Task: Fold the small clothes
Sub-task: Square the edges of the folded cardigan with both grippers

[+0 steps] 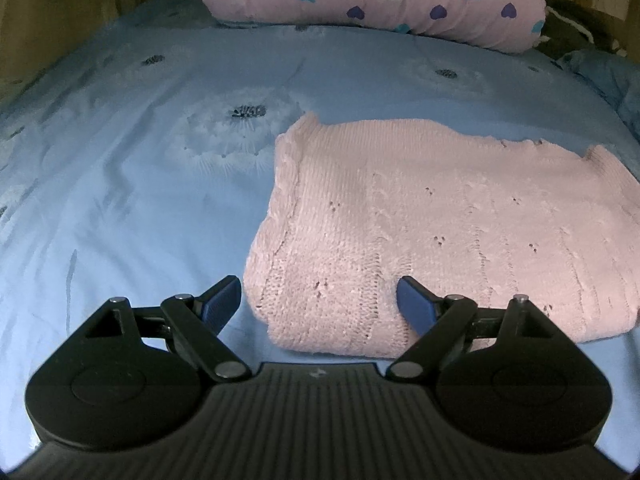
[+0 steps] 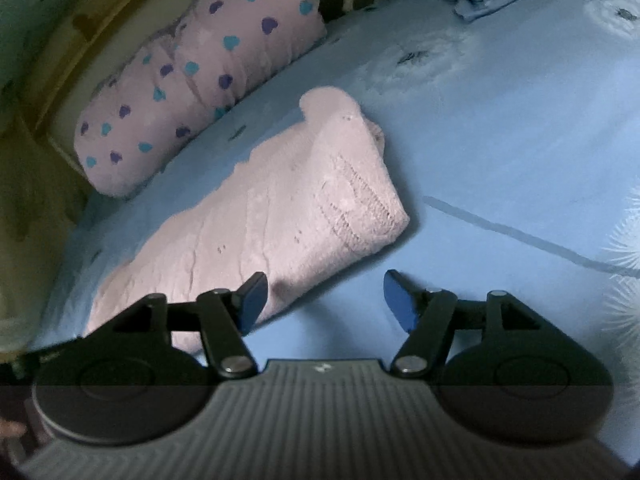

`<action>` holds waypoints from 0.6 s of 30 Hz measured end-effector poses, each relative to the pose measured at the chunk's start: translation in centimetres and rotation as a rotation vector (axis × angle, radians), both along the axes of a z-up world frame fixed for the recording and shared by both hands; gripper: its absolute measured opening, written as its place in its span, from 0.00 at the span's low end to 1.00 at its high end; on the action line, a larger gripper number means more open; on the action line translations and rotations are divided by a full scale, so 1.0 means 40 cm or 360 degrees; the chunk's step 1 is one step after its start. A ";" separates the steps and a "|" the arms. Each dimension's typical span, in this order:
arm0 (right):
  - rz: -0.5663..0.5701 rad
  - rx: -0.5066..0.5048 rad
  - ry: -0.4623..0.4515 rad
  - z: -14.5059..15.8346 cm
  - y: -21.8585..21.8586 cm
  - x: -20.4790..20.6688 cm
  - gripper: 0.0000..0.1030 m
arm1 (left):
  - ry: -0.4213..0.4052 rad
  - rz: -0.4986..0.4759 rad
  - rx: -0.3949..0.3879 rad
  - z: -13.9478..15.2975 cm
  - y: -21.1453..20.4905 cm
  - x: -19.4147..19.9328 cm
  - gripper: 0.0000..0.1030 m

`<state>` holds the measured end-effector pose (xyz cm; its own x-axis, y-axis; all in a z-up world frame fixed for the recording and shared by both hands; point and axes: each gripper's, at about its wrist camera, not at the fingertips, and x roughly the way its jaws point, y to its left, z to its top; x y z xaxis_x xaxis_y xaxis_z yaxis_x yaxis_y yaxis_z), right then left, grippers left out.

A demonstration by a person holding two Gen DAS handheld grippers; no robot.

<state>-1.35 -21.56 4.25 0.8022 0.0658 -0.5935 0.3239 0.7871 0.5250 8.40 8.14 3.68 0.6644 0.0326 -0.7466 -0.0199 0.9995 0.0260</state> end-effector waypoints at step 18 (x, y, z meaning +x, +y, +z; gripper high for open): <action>-0.0221 0.0088 -0.0239 -0.052 -0.011 0.085 0.65 | 0.0038 0.0034 -0.0053 -0.016 0.014 0.021 0.89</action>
